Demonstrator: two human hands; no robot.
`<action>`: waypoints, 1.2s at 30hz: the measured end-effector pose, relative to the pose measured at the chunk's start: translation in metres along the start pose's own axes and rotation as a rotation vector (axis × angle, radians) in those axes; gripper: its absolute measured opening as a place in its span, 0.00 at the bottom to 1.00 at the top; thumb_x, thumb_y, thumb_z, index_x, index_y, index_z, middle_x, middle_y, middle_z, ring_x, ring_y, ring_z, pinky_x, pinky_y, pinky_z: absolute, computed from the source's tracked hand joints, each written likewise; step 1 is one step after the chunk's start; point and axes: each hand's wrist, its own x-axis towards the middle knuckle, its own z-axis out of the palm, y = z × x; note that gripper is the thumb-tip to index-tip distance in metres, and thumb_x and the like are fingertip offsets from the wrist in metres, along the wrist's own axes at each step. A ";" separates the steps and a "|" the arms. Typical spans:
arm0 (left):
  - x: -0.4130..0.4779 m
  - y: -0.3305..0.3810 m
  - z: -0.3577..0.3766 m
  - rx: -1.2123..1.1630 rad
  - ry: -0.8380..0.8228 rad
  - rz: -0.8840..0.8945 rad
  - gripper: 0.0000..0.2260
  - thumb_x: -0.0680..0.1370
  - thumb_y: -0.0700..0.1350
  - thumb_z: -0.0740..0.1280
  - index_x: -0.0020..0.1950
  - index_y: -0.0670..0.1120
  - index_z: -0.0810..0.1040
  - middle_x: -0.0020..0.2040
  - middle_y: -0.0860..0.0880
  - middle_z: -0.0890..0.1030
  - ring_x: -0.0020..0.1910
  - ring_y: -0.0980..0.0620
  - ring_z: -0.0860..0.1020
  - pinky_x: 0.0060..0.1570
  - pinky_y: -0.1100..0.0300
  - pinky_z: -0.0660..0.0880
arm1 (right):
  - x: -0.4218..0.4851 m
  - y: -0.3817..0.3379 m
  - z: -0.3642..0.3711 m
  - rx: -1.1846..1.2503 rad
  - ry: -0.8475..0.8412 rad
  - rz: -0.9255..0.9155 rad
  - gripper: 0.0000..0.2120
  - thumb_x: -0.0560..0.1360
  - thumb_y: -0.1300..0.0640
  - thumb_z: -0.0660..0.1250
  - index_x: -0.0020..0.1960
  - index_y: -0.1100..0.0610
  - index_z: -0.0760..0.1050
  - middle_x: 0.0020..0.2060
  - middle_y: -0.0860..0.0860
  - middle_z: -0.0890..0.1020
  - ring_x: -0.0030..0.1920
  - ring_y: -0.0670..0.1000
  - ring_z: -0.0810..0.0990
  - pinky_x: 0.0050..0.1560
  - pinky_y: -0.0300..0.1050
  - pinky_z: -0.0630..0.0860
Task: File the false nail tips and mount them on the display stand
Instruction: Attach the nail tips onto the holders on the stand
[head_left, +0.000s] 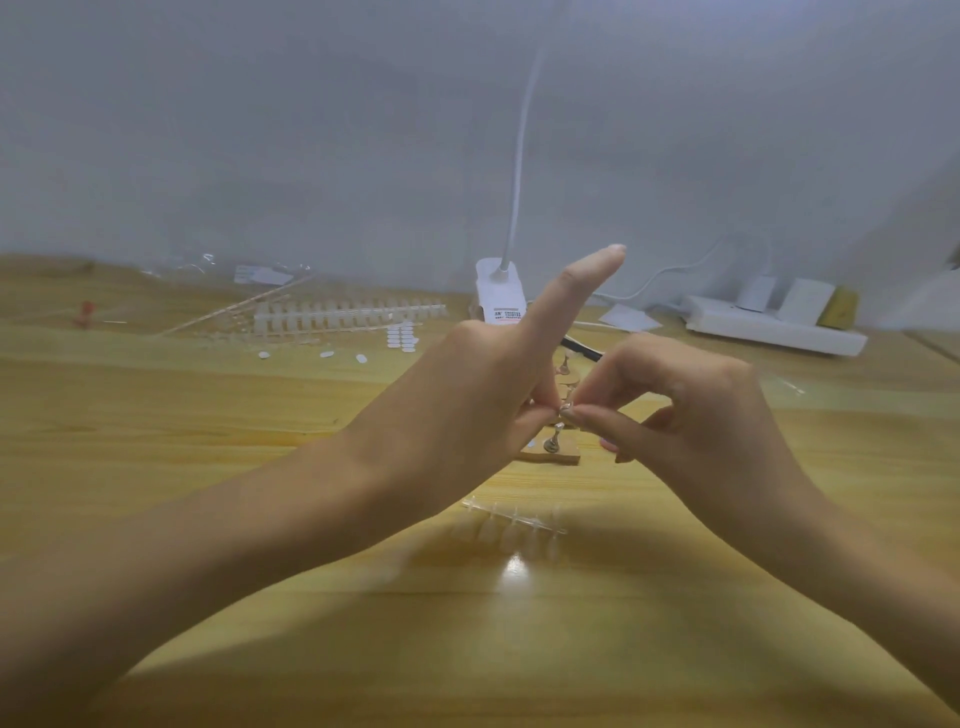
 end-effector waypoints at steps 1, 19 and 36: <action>0.000 0.000 0.000 -0.002 -0.005 -0.013 0.43 0.72 0.32 0.72 0.80 0.53 0.54 0.34 0.54 0.79 0.33 0.55 0.79 0.40 0.62 0.76 | -0.001 0.000 0.003 -0.008 -0.001 -0.006 0.05 0.72 0.59 0.75 0.40 0.55 0.79 0.36 0.42 0.79 0.41 0.47 0.81 0.33 0.43 0.77; 0.003 -0.006 -0.005 -0.042 0.112 0.016 0.09 0.75 0.40 0.73 0.54 0.47 0.79 0.43 0.56 0.78 0.38 0.54 0.79 0.34 0.72 0.72 | 0.003 -0.008 -0.008 0.521 0.029 0.284 0.08 0.71 0.55 0.71 0.41 0.60 0.79 0.35 0.55 0.83 0.39 0.50 0.85 0.29 0.42 0.80; 0.000 -0.002 -0.007 0.191 0.105 0.149 0.06 0.75 0.43 0.68 0.38 0.45 0.78 0.35 0.56 0.75 0.29 0.65 0.66 0.32 0.69 0.64 | 0.003 -0.011 -0.019 0.512 -0.081 0.351 0.08 0.68 0.54 0.72 0.42 0.58 0.84 0.36 0.55 0.86 0.41 0.51 0.87 0.32 0.40 0.81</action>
